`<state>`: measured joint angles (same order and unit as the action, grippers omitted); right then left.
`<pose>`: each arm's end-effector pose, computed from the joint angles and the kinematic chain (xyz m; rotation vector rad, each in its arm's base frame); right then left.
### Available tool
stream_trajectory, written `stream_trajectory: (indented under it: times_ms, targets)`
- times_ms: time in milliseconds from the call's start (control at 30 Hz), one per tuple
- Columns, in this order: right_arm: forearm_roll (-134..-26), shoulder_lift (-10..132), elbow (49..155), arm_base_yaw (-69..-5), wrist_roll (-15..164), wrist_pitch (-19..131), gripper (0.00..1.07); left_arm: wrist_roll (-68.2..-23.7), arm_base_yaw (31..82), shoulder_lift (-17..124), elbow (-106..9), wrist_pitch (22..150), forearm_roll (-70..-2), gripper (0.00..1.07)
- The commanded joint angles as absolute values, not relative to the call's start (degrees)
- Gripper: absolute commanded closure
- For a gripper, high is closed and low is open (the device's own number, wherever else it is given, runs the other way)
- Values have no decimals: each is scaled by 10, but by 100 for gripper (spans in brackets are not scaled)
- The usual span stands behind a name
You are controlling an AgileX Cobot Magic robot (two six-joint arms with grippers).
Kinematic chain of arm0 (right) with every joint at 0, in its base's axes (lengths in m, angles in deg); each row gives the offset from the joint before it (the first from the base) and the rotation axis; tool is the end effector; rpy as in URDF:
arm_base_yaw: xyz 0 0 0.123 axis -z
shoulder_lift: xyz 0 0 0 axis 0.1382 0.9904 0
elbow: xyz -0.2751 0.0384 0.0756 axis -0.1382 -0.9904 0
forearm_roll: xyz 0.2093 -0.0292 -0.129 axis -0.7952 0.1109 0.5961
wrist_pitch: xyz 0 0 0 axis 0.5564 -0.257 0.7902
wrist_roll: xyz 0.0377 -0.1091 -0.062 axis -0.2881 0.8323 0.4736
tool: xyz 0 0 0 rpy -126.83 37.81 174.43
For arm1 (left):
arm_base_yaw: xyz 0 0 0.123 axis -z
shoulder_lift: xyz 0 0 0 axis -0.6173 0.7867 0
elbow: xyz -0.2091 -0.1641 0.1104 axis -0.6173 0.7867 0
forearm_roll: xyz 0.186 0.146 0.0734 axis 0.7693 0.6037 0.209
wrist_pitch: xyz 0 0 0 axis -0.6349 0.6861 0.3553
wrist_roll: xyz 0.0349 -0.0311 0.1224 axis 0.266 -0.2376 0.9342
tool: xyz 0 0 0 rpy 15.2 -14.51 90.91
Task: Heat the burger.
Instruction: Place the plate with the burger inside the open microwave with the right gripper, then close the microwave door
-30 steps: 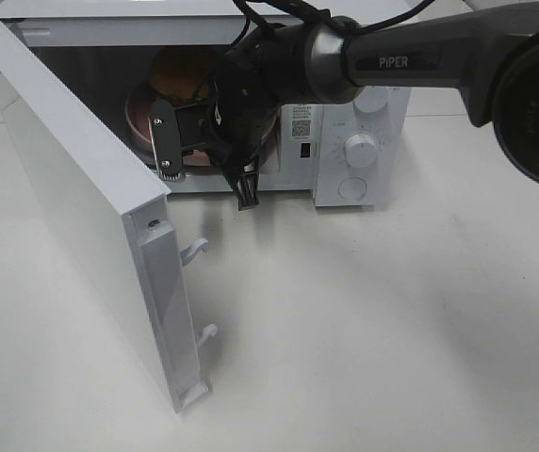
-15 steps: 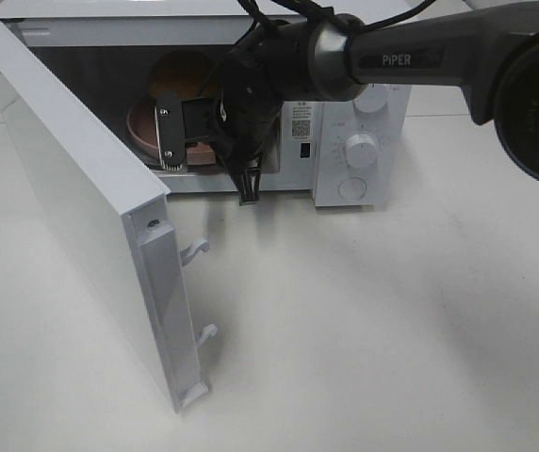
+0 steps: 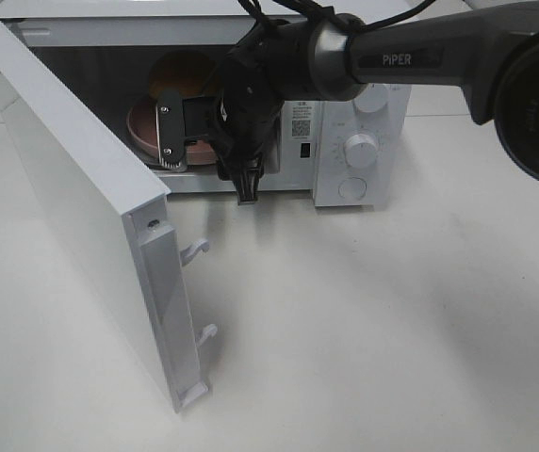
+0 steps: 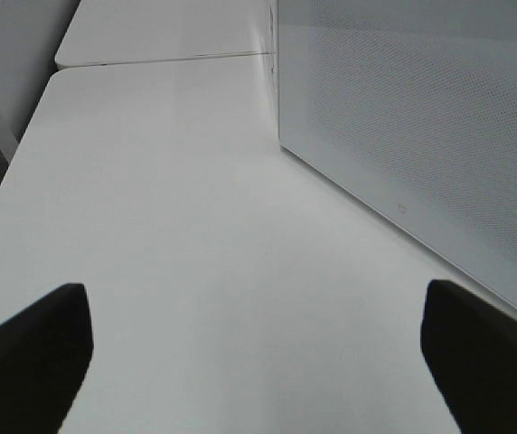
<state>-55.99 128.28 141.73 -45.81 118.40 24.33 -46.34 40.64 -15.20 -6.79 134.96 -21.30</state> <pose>0.4499 0.3178 0.1200 -1.9356 1.5395 -0.4772 0.0243 -0.0010 0.2594 0.1039 2.0179 0.0096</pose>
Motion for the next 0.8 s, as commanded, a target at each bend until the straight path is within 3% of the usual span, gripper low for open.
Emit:
stream_trajectory:
  times_ms: [33,267,800]
  targets:
    - [-570,1272,1419,-455,1169,239,45,-463,405,-162,-67,1348,-208,16]
    - [-587,1232,1362,-455,1169,271,30,-463,405,-162,-67,1348,-208,16]
    - [-587,1128,1218,-455,1171,300,31,-463,405,-162,-67,1348,-208,16]
